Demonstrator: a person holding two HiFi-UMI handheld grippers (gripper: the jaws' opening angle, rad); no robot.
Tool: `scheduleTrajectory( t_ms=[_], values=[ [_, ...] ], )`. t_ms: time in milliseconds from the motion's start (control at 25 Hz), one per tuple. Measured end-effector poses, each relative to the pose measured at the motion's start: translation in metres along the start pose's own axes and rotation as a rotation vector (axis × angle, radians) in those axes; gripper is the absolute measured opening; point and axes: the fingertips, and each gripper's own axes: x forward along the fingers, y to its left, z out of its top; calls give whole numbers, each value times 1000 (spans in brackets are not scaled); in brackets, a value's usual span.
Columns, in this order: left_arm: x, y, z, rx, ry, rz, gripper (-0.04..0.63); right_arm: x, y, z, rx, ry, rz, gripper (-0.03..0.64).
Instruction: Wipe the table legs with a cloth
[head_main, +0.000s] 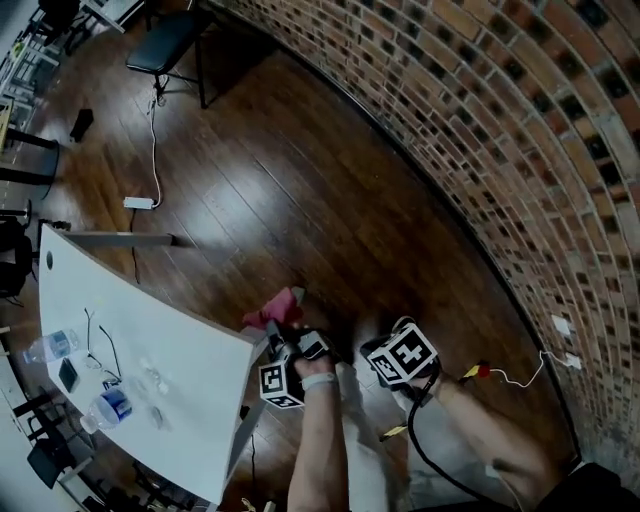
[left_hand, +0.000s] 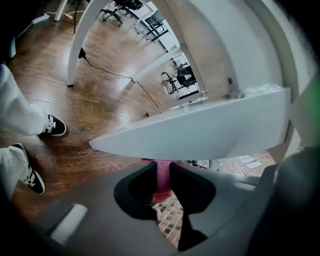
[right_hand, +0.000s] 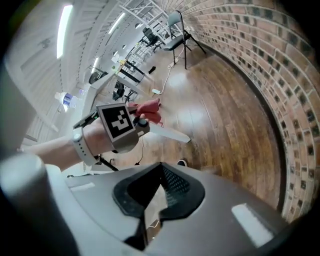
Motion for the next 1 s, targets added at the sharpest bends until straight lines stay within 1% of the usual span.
scheduleTrajectory(
  t_ms=[200, 240, 320, 400, 440, 480, 520, 640, 720, 760, 840, 920, 1000],
  values=[
    [-36, -41, 0, -4, 34, -22, 64, -36, 32, -16, 100, -27, 66, -6],
    [-44, -48, -1, -5, 42, -22, 64, -43, 37, -17, 112, -37, 65, -6],
    [-63, -57, -4, 12, 77, -10, 64, -59, 46, -18, 110, -60, 32, -6],
    [-82, -64, -14, 74, 163, -1, 63, -78, 56, -13, 90, -107, -3, -6],
    [-91, -68, -23, 130, 231, -5, 63, -88, 61, -6, 79, -141, -8, -6],
    [-100, -74, -34, 203, 315, -14, 64, -98, 65, 1, 68, -174, -9, -6],
    [-110, -79, -46, 292, 411, -26, 64, -109, 70, 8, 57, -200, -11, -6],
    [-158, -92, -69, 605, 730, -56, 64, -135, 95, 15, -6, -231, -2, -6],
    [-192, -94, -72, 804, 907, -77, 64, -149, 117, 14, -79, -240, 19, -6],
    [-205, -97, -71, 887, 971, -90, 64, -155, 125, 13, -106, -244, 19, -6],
    [-223, -105, -60, 1030, 1060, -113, 64, -161, 143, 13, -126, -258, 12, -6],
    [-234, -108, -43, 1164, 1115, -118, 66, -162, 160, 8, -112, -276, -3, -6],
    [-236, -112, -30, 1267, 1143, -116, 66, -161, 172, 5, -107, -289, -35, -6]
  ],
)
